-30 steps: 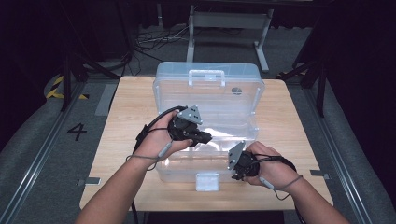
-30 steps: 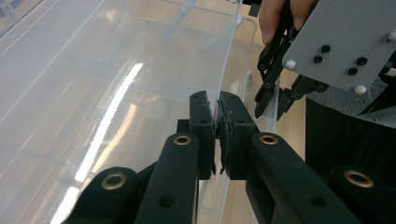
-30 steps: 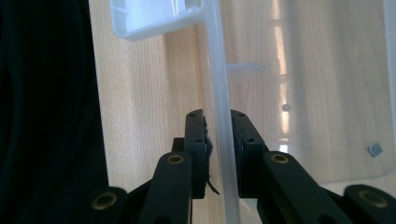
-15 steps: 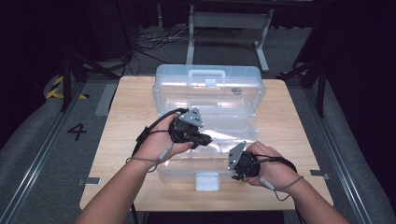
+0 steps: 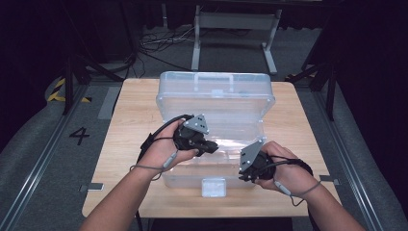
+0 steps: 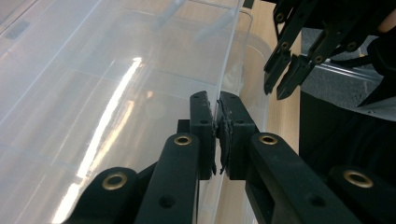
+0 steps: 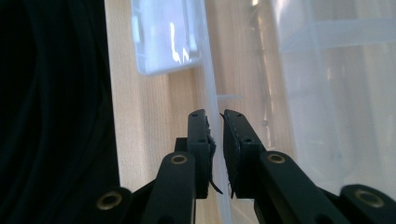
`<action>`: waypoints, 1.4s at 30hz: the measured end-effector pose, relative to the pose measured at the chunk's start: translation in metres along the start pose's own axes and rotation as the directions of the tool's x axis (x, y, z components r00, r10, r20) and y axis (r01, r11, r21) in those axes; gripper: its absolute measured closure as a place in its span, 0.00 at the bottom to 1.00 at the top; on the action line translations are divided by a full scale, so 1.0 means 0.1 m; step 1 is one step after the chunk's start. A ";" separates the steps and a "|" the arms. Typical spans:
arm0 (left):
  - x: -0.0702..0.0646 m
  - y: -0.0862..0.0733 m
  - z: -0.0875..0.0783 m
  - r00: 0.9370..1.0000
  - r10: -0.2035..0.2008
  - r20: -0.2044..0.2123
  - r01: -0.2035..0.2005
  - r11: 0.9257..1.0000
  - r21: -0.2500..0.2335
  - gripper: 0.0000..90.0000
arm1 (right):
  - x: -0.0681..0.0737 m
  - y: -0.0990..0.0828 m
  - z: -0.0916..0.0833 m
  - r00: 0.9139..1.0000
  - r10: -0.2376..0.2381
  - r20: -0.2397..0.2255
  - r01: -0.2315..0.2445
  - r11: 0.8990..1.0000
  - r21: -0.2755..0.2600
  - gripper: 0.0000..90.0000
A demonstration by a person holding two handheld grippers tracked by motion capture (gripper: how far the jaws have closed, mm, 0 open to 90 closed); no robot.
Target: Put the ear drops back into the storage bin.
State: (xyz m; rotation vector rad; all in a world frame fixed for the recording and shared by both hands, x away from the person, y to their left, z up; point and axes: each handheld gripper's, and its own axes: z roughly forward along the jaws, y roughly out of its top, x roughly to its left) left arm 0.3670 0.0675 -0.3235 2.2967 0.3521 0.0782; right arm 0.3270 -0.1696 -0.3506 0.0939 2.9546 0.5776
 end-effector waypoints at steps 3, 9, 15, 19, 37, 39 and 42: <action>-0.01 -0.01 0.00 1.000 -0.001 0.000 0.001 1.000 -0.005 0.95 | 0.00 0.00 -0.03 1.000 0.000 0.002 0.000 1.000 -0.010 0.95; -0.03 -0.01 0.00 1.000 0.001 -0.013 -0.001 1.000 -0.001 0.94 | 0.00 -0.02 -0.19 1.000 0.023 0.003 -0.023 0.993 -0.115 1.00; -0.02 -0.01 0.00 1.000 -0.007 -0.011 0.007 1.000 0.000 0.94 | -0.02 -0.08 -0.34 0.997 0.073 0.011 -0.070 0.978 -0.196 1.00; -0.03 0.00 0.01 1.000 -0.007 -0.010 0.007 1.000 0.001 0.94 | -0.03 -0.12 -0.41 0.994 0.106 0.036 -0.095 0.968 -0.230 1.00; -0.06 -0.02 0.00 1.000 -0.004 -0.030 0.004 1.000 0.000 0.94 | -0.31 -0.53 -0.75 0.887 0.453 0.090 -0.312 0.732 -0.606 1.00; -0.06 -0.02 0.00 0.999 -0.005 -0.033 0.005 1.000 0.001 0.94 | -0.34 -0.57 -0.75 0.874 0.477 0.089 -0.318 0.701 -0.638 1.00; -0.08 -0.02 0.01 0.999 0.001 -0.048 -0.001 1.000 0.002 0.94 | -0.39 -0.62 -0.74 0.854 0.514 0.072 -0.340 0.659 -0.671 1.00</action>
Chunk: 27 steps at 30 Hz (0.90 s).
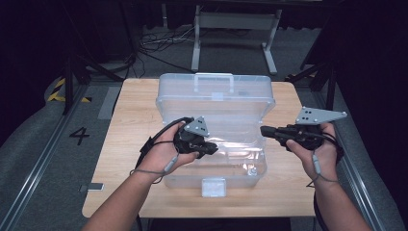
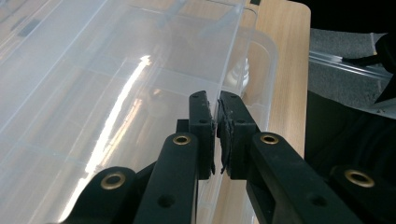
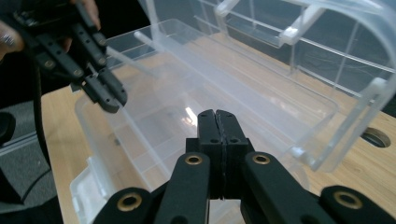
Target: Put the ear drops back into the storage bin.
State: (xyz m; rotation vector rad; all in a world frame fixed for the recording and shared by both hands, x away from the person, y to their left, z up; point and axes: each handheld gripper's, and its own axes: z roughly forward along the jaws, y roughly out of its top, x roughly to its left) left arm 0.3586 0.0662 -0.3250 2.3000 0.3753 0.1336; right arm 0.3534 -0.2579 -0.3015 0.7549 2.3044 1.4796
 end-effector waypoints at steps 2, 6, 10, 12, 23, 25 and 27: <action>-0.01 0.00 0.00 1.000 -0.002 0.000 0.002 1.000 0.001 0.94 | -0.02 0.00 0.01 1.000 0.015 0.005 -0.015 1.000 -0.003 1.00; -0.01 -0.02 0.01 1.000 -0.009 0.002 0.009 1.000 -0.009 0.94 | -0.07 -0.01 0.03 0.999 0.039 0.016 -0.039 0.999 -0.024 1.00; -0.03 -0.03 0.01 1.000 -0.010 -0.006 0.010 1.000 -0.014 0.94 | -0.14 -0.04 0.07 0.996 0.080 0.039 -0.077 0.994 -0.074 1.00; -0.03 -0.04 0.01 1.000 -0.010 -0.005 0.009 1.000 -0.012 0.93 | -0.16 -0.04 0.08 0.995 0.095 0.041 -0.091 0.992 -0.088 1.00; -0.05 -0.10 0.00 1.000 -0.014 0.008 0.014 0.999 -0.033 0.93 | -0.23 -0.06 0.08 0.989 0.138 0.061 -0.129 0.983 -0.130 1.00; -0.06 -0.11 0.00 1.000 -0.011 0.010 0.011 1.000 -0.026 0.93 | -0.24 -0.06 0.09 0.988 0.139 0.061 -0.130 0.983 -0.131 1.00; -0.07 -0.11 -0.01 1.000 -0.013 0.010 0.014 0.999 -0.031 0.93 | -0.24 -0.07 0.09 0.988 0.140 0.060 -0.131 0.982 -0.133 1.00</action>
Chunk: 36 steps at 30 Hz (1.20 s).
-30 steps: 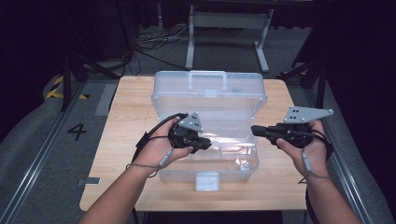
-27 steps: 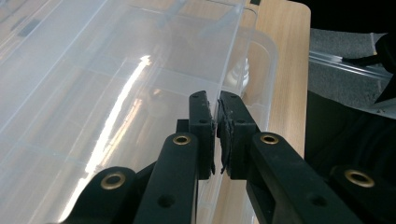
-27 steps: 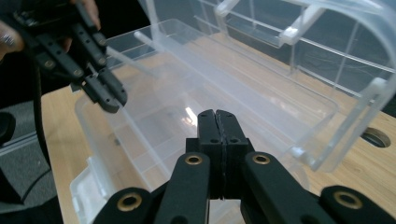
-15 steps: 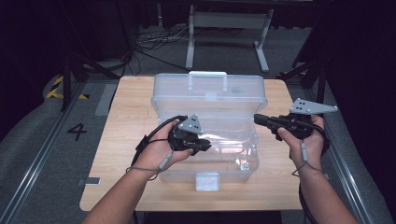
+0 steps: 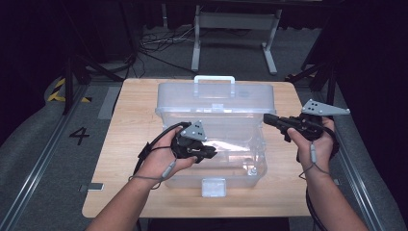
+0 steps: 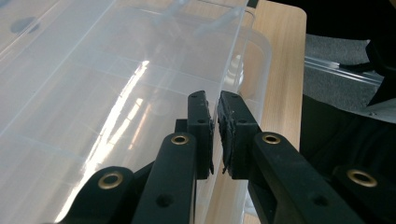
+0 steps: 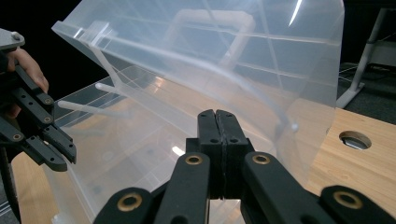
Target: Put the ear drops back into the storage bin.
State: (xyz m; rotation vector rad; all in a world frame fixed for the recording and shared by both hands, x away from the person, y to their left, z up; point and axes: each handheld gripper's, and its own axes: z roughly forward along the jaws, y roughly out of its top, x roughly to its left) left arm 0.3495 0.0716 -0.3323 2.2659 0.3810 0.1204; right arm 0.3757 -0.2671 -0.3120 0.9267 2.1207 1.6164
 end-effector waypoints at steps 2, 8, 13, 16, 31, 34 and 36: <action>0.00 0.00 -0.04 1.000 -0.009 -0.003 0.009 1.000 -0.026 0.94 | 0.01 -0.01 0.02 1.000 -0.003 -0.001 0.003 1.000 0.006 1.00; 0.01 0.00 -0.11 1.000 -0.022 0.001 0.022 0.998 -0.059 0.92 | 0.02 -0.02 0.03 1.000 -0.003 0.001 0.003 1.000 0.007 1.00; 0.01 -0.01 -0.18 1.000 -0.028 -0.001 0.028 0.996 -0.090 0.92 | 0.02 -0.02 0.02 1.000 -0.008 -0.003 0.008 1.000 0.013 1.00; 0.03 -0.03 -0.27 0.999 -0.041 -0.015 0.039 0.993 -0.108 0.92 | 0.03 -0.03 0.01 1.000 -0.013 -0.003 0.013 1.000 0.020 1.00; 0.14 -0.24 -0.66 0.982 -0.161 -0.097 0.140 0.971 -0.193 0.96 | 0.07 -0.05 -0.07 0.999 -0.039 -0.001 0.039 0.999 0.030 1.00; 0.16 -0.30 -0.72 0.978 -0.179 -0.110 0.154 0.966 -0.207 0.96 | 0.08 -0.06 -0.08 0.999 -0.043 -0.003 0.043 0.998 0.034 1.00; 0.16 -0.33 -0.74 0.976 -0.184 -0.117 0.156 0.965 -0.211 0.96 | 0.08 -0.07 -0.08 0.999 -0.047 -0.005 0.047 0.998 0.035 1.00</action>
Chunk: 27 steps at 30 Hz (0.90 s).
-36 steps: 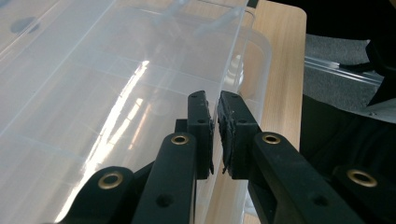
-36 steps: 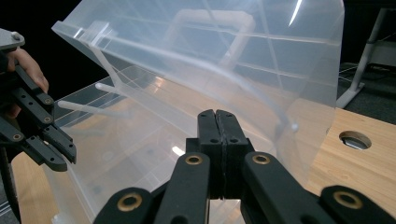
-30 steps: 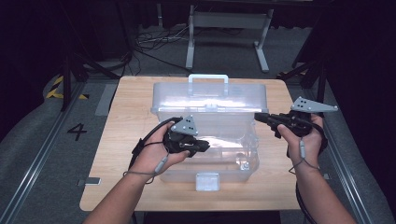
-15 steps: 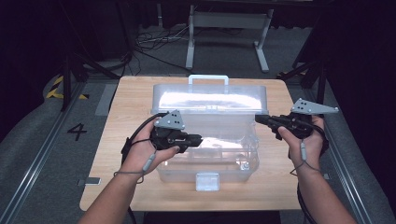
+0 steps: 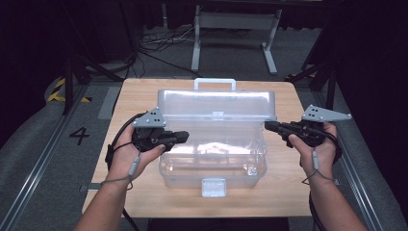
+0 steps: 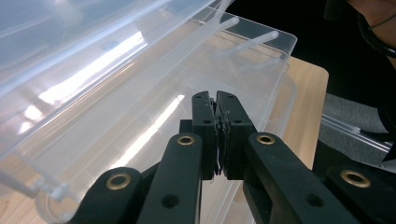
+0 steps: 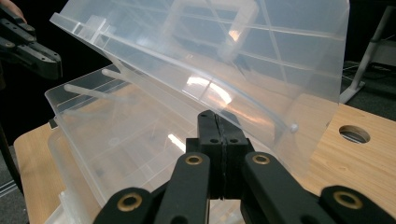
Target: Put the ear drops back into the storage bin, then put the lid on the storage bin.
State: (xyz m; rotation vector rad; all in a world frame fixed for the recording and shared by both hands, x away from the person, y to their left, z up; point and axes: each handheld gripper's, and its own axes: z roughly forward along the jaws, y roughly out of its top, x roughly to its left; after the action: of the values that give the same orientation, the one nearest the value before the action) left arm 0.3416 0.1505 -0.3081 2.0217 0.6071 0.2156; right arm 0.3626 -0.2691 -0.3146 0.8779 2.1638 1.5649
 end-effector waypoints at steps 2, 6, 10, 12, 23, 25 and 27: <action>0.01 -0.02 -0.03 1.000 -0.005 -0.006 0.005 1.000 -0.002 0.96 | 0.01 -0.01 -0.01 1.000 -0.002 0.001 0.002 1.000 0.003 1.00; 0.01 -0.07 -0.10 1.000 -0.012 -0.021 0.012 1.000 -0.009 0.96 | 0.02 -0.02 -0.02 1.000 -0.008 0.000 0.008 1.000 0.010 1.00; 0.04 -0.11 -0.17 0.999 -0.027 -0.046 0.026 0.999 -0.023 0.96 | 0.04 -0.04 -0.03 1.000 -0.009 -0.004 0.009 1.000 0.012 1.00; 0.05 -0.13 -0.19 0.998 -0.034 -0.056 0.032 0.999 -0.023 0.96 | 0.04 -0.05 -0.03 1.000 -0.008 -0.003 0.008 1.000 0.013 1.00; 0.08 -0.26 -0.27 0.995 -0.049 -0.092 0.048 0.999 -0.015 0.96 | 0.08 -0.11 -0.05 1.000 -0.011 -0.013 0.012 1.000 0.023 1.00; 0.08 -0.29 -0.28 0.994 -0.052 -0.094 0.051 0.999 -0.009 0.96 | 0.09 -0.12 -0.05 1.000 -0.014 -0.011 0.014 1.000 0.026 1.00; 0.08 -0.32 -0.29 0.995 -0.055 -0.084 0.055 0.998 0.002 0.95 | 0.09 -0.13 -0.06 1.000 -0.014 -0.012 0.015 1.000 0.028 1.00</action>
State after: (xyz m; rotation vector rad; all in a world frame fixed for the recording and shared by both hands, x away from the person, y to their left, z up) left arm 0.3264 0.1896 -0.3211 2.0052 0.7158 0.2678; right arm 0.3485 -0.2700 -0.3237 0.8618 2.2000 1.5400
